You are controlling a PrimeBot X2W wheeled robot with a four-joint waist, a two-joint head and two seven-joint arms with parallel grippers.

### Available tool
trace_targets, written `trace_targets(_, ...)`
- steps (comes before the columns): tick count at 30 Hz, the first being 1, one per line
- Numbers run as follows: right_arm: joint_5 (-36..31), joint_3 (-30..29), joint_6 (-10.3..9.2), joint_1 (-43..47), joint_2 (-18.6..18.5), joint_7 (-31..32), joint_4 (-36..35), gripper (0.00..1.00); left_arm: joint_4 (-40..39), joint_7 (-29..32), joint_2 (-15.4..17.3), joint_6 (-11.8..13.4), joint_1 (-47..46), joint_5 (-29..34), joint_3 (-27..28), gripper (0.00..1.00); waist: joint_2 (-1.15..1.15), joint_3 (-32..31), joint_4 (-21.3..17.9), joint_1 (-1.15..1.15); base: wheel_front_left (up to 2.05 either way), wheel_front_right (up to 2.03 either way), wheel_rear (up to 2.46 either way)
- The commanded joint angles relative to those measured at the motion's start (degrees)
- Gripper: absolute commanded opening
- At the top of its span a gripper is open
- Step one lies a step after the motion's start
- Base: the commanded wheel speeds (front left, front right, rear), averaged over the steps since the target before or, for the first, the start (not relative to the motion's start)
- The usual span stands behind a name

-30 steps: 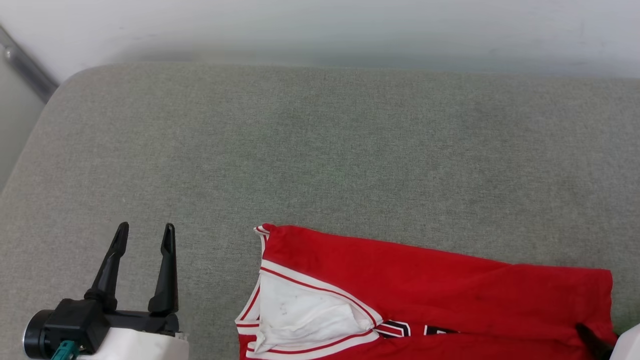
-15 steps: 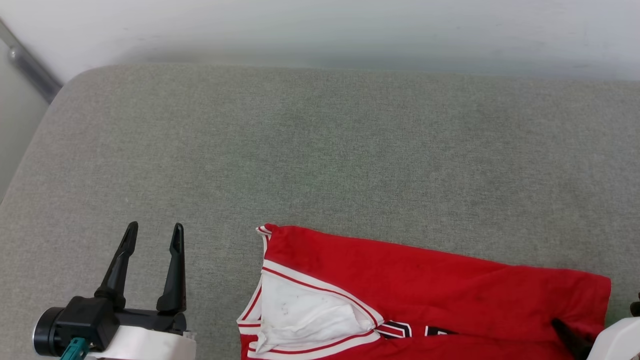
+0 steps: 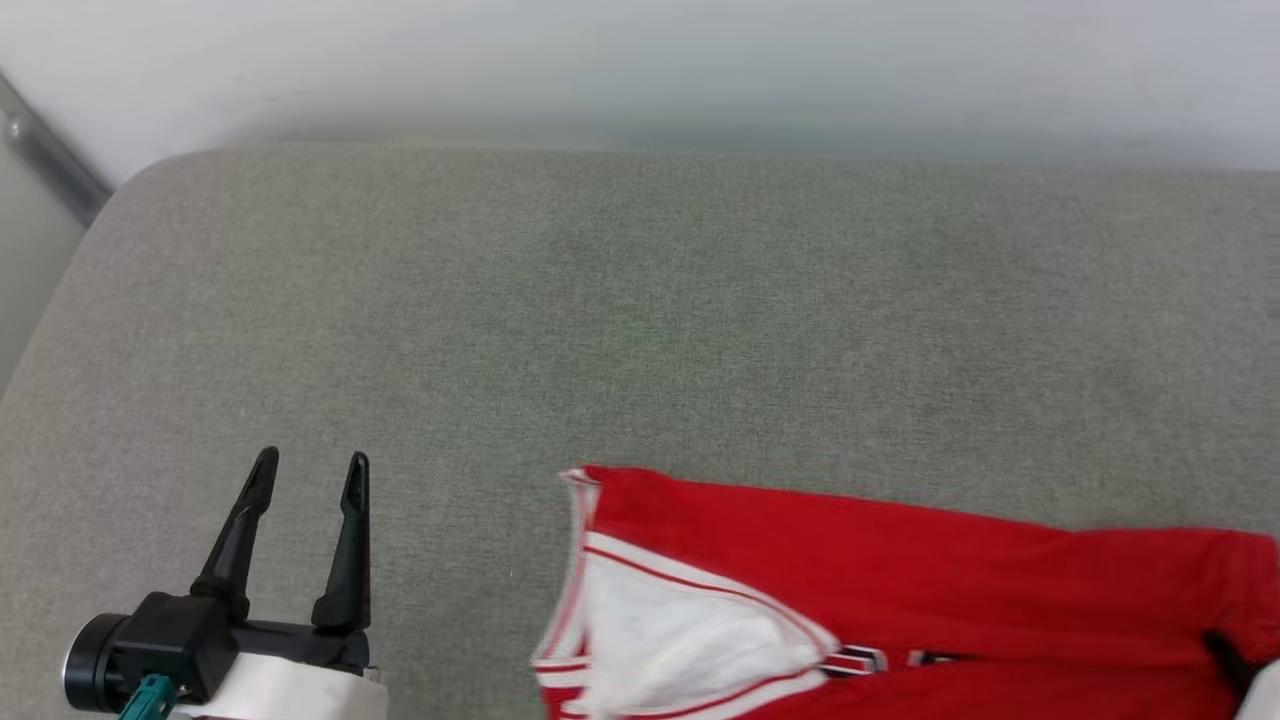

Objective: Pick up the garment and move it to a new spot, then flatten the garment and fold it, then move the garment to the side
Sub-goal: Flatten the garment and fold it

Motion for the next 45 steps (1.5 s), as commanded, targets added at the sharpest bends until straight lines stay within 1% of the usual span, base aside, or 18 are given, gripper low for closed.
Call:
trace_targets(1,-1.6,-1.7,-0.65,-0.3,-1.6,-0.6,1.4,0.0,0.1,-0.3,0.2,-0.1,0.4,0.4,0.0,1.0,0.0,-0.3,-0.2,-0.01,0.0,0.0,0.0)
trace_targets(5,-3.8,-5.8,-0.46,-1.4,-2.5,-1.6,2.9,0.0,0.4,-0.3,0.1,-0.1,0.9,0.1,-0.1,1.0,0.0,-1.5,-0.6,-0.01,0.0,0.0,0.0)
trace_targets(8,-5.0,-7.3,-0.46,-1.3,-2.2,-1.2,3.2,0.0,0.7,-0.3,0.0,-0.1,1.6,0.0,-0.3,1.0,0.0,-2.5,-0.9,-0.01,0.0,0.0,0.0)
trace_targets(12,-4.1,-6.5,-0.42,0.4,-0.8,1.1,0.4,0.0,1.0,-0.3,-0.2,-0.1,2.2,-0.1,-0.3,1.0,0.0,-3.9,-1.3,-0.01,0.0,0.0,0.0)
trace_targets(16,-3.6,-5.6,-0.42,2.9,0.3,4.2,-4.9,0.0,1.1,-0.3,-0.4,-0.1,3.1,-0.3,-0.2,1.0,0.0,-5.1,-1.6,-0.01,0.0,0.0,0.0)
trace_targets(22,-3.1,-1.1,-0.42,6.1,3.3,10.1,-15.9,0.0,1.4,-0.3,-0.7,-0.1,3.7,0.0,-0.7,1.0,0.0,-6.2,-1.7,-0.01,0.0,0.0,0.0)
trace_targets(26,-2.5,2.4,-0.42,6.5,6.9,13.7,-22.4,0.0,1.6,-0.3,-0.8,-0.1,3.9,0.2,-1.4,1.0,0.0,-6.6,-1.4,-0.01,0.0,0.0,0.0)
trace_targets(31,-3.1,7.7,-0.42,5.0,11.5,16.7,-27.2,0.0,1.8,-0.3,-0.6,-0.1,3.6,-0.1,-2.2,1.0,0.0,-6.3,-0.5,-0.01,0.0,0.0,0.0)
trace_targets(35,-2.9,11.8,-0.42,3.4,14.5,18.1,-28.3,0.0,1.9,-0.3,-0.3,-0.1,2.8,-0.3,-2.4,1.0,0.0,-5.8,0.5,-0.01,0.0,0.0,0.0)
trace_targets(38,-2.2,13.9,-0.42,2.0,16.1,18.2,-27.6,0.0,2.0,-0.3,-0.2,-0.1,2.3,-0.3,-2.6,1.0,0.0,-5.3,1.2,-0.01,0.0,0.0,0.0)
trace_targets(42,-1.1,16.7,-0.42,0.2,16.9,16.9,-25.9,0.0,2.2,-0.3,-0.5,-0.1,1.6,-0.2,-2.7,1.0,0.0,-4.6,2.4,-0.01,0.0,0.0,0.0)
trace_targets(45,1.2,19.4,-0.41,-0.8,17.0,14.9,-23.7,0.0,2.4,-0.3,-0.7,-0.1,1.5,-0.3,-3.0,1.0,0.0,-4.2,3.1,-0.01,0.0,0.0,0.0)
